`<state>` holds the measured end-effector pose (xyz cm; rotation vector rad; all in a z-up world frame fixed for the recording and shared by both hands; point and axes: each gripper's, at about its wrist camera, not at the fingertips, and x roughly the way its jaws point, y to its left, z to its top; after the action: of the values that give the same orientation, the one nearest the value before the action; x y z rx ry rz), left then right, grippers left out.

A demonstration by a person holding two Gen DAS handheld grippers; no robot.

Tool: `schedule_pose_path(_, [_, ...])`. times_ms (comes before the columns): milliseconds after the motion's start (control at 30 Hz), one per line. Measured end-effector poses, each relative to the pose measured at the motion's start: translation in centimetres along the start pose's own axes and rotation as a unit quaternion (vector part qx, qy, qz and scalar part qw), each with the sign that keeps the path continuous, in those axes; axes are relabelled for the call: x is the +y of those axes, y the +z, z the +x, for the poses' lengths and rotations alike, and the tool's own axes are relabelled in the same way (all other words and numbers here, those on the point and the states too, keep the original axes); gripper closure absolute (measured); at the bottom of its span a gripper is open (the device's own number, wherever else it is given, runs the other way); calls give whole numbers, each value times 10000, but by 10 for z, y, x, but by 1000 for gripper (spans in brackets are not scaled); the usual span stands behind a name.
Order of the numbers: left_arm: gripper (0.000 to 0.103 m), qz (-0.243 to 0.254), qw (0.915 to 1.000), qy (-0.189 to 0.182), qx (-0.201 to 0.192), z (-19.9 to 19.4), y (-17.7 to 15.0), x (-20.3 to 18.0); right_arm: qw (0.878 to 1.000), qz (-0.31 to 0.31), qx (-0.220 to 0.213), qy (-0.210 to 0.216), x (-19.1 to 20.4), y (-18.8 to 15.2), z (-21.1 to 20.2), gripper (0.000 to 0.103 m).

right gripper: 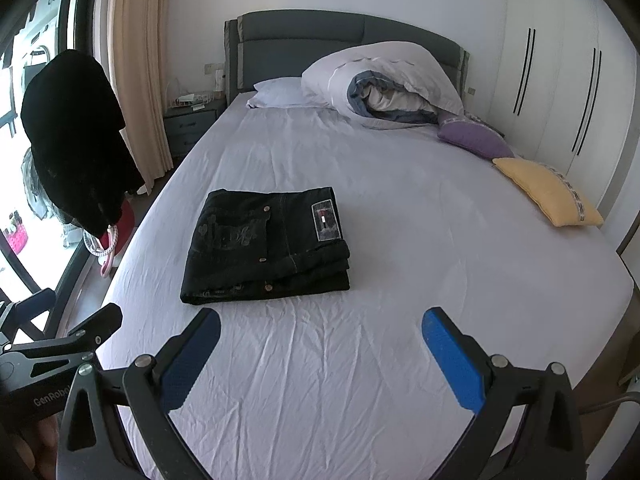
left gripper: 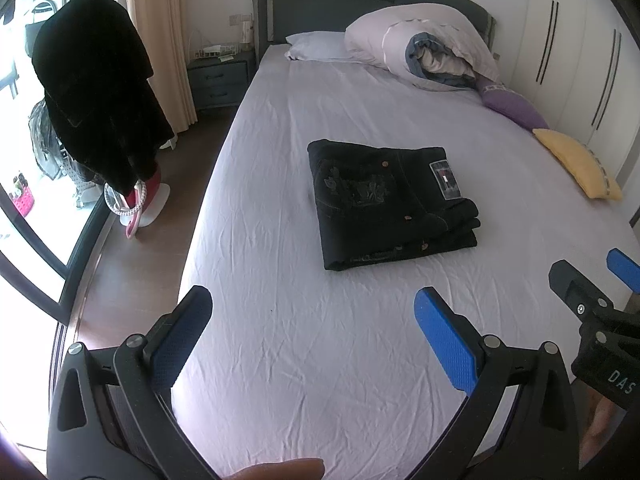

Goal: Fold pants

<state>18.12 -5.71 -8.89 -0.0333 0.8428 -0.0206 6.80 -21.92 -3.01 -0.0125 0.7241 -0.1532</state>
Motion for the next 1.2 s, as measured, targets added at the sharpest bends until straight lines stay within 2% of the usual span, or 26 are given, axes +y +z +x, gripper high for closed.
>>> schedule_pose_path(1200, [0, -25, 10000, 26, 20, 1, -4, 2, 9999, -73, 115, 20, 8, -7, 4, 0])
